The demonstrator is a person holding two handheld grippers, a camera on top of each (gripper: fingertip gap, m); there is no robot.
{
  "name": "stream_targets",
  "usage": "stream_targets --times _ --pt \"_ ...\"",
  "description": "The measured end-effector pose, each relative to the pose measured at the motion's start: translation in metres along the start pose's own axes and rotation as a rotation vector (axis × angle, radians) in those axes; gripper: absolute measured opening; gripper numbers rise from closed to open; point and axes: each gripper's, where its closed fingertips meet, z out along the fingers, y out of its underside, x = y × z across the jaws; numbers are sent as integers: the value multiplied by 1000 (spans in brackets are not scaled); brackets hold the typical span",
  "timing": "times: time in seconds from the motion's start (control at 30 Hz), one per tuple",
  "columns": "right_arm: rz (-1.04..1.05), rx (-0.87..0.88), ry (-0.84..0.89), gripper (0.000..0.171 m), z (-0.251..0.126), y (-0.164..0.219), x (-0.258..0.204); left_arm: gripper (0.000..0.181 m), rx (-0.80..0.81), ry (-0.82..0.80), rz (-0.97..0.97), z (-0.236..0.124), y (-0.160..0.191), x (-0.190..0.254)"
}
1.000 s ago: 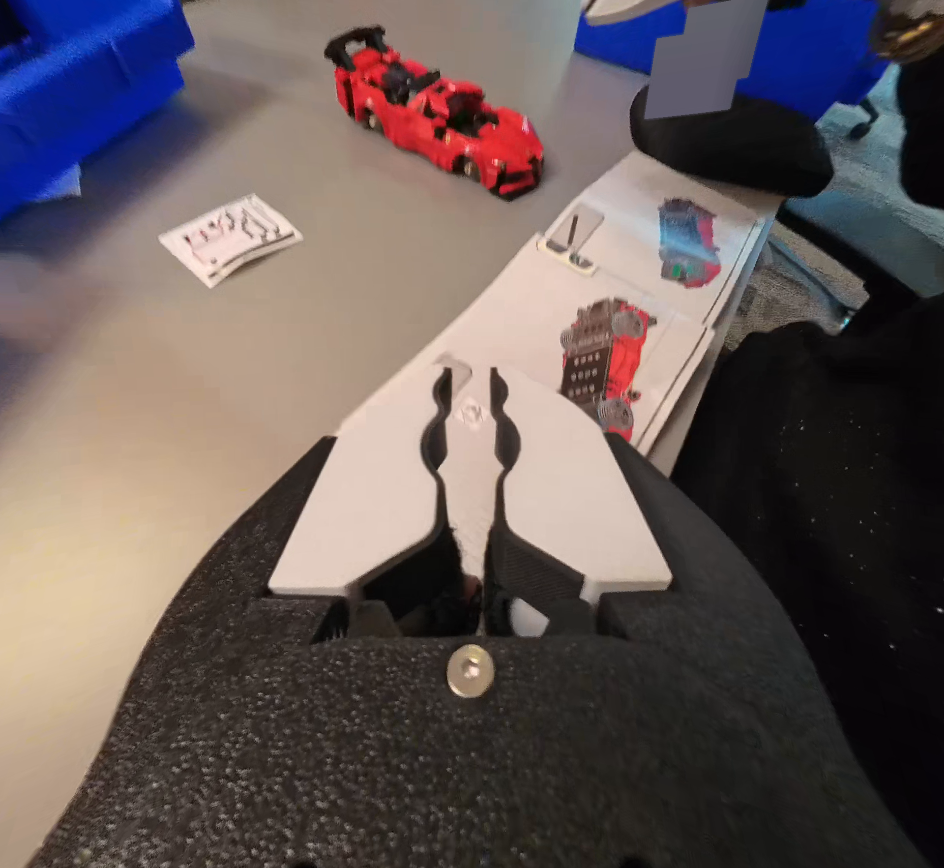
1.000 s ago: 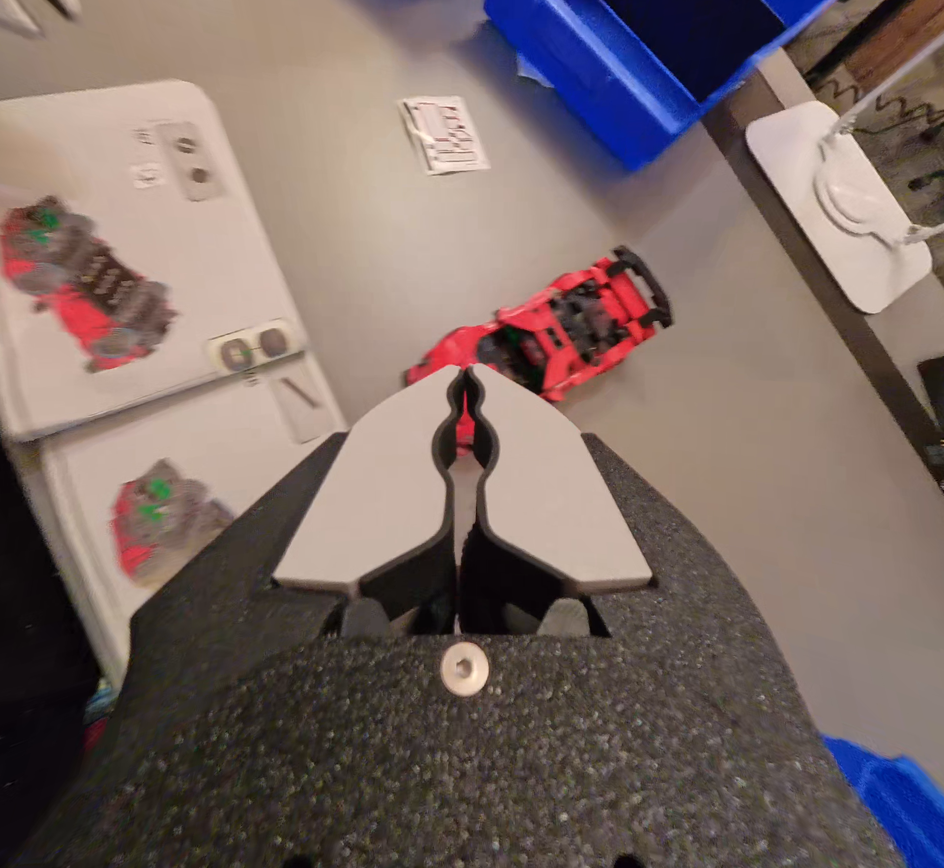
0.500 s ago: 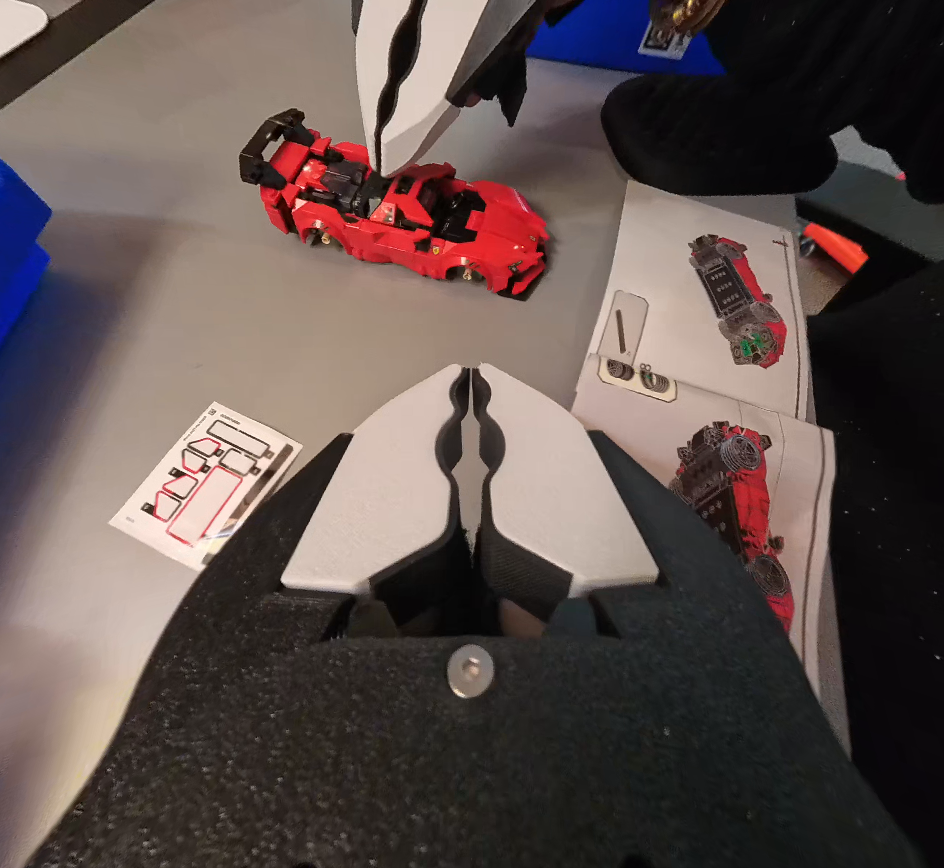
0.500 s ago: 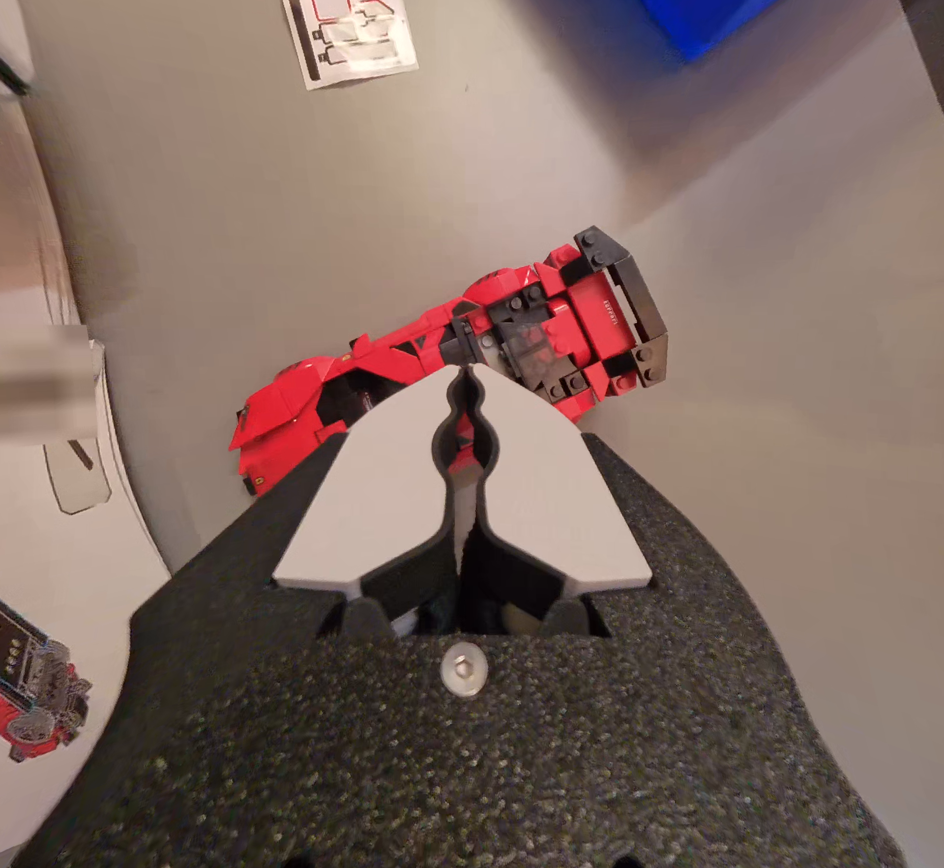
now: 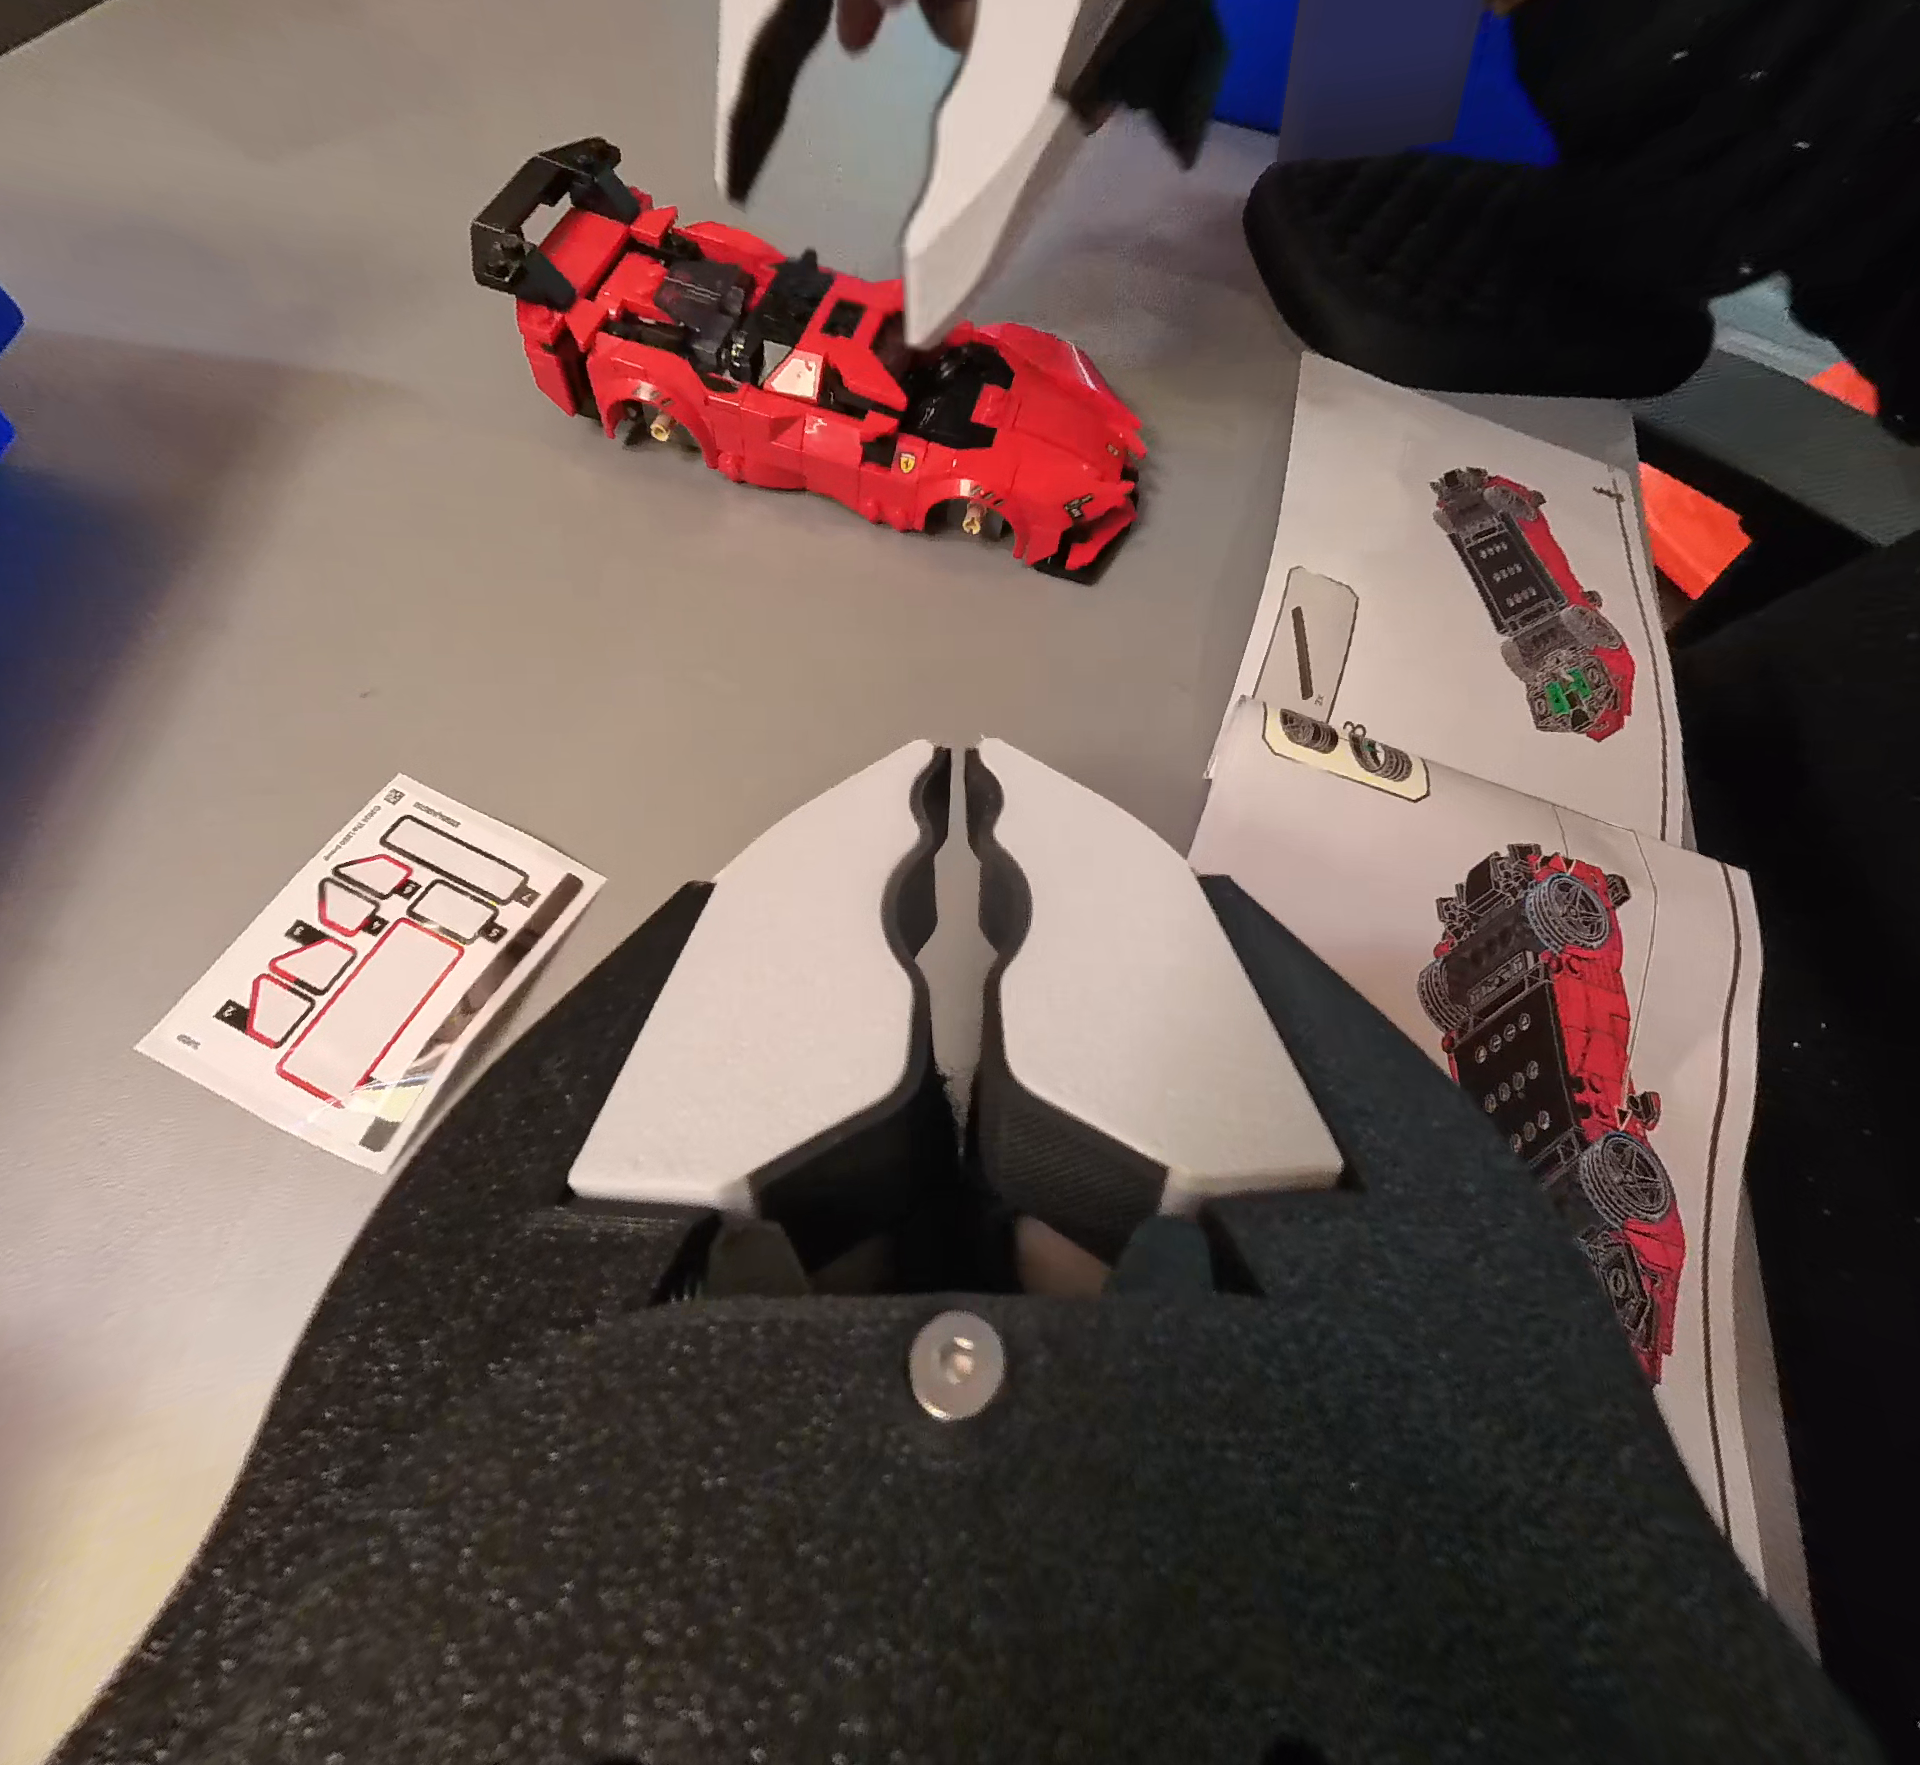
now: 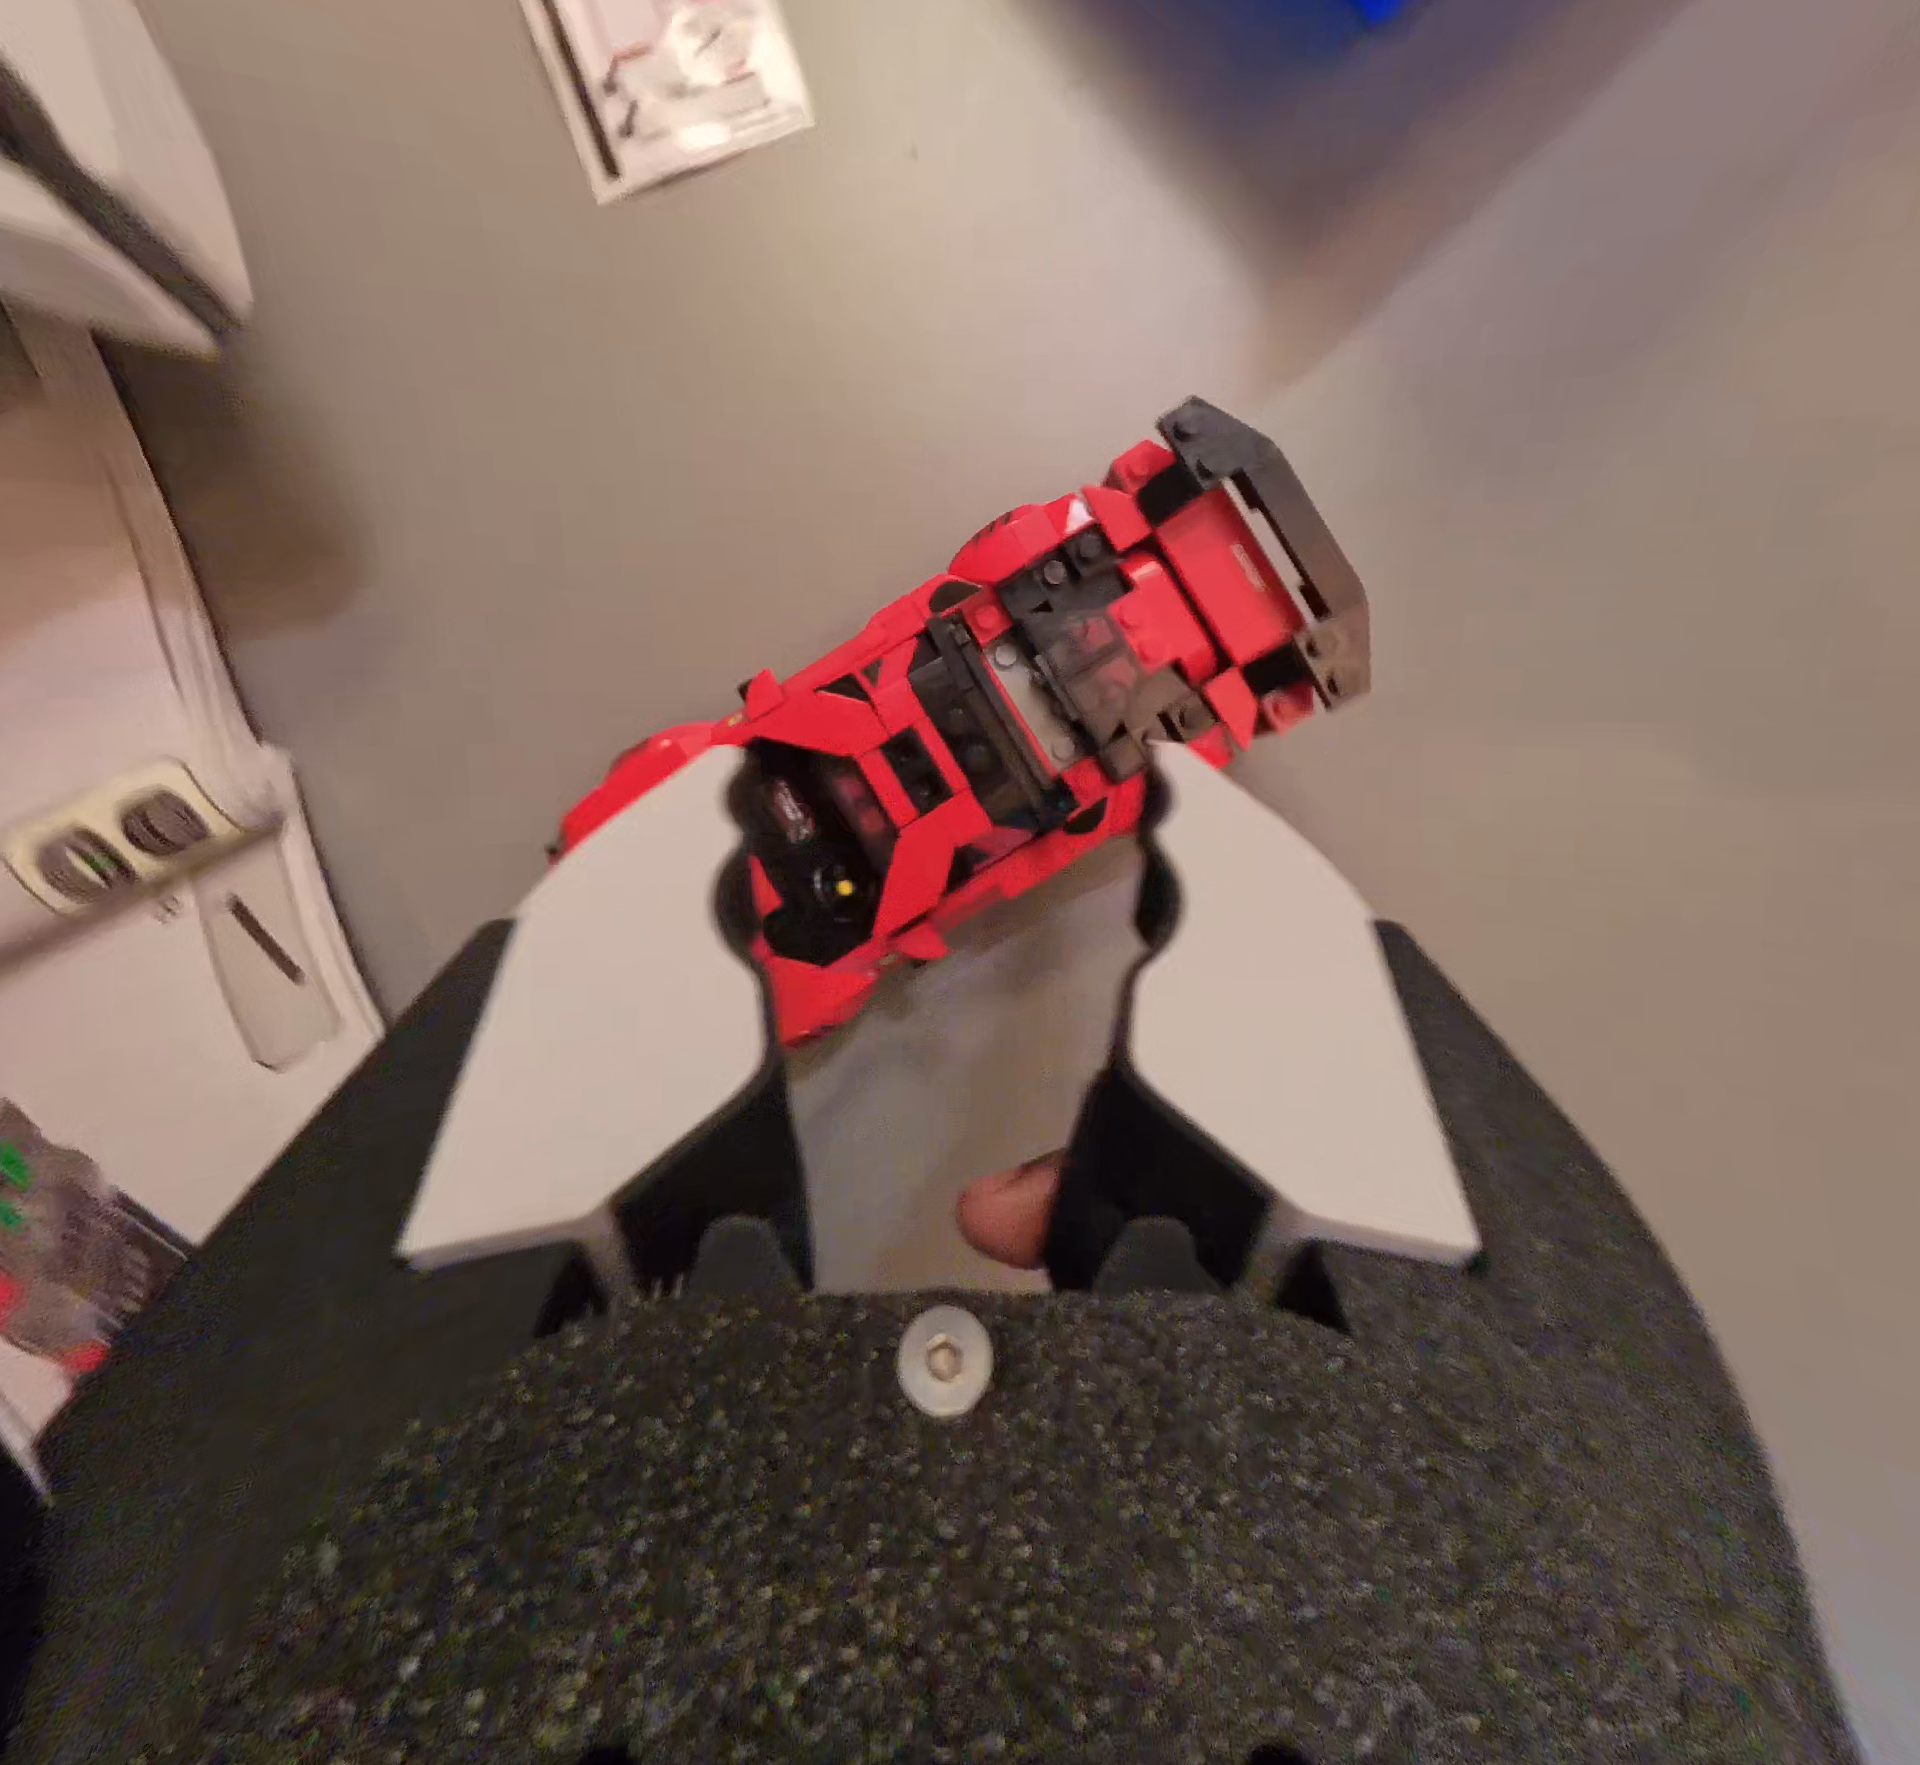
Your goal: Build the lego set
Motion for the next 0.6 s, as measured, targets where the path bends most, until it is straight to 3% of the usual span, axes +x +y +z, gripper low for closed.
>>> stream_targets --times 0.07,0.33,0.5,0.6 --pt "152 50 97 99 -12 0 -1 2 4 1 8 1 1 1" --pt "431 54 307 119 12 36 -43 3 8 30 13 5 2 7" --pt "437 -4 341 103 24 48 -43 3 20 25 15 2 1 8" --pt "365 -11 275 90 21 53 -44 3 21 17 18 1 1 6"
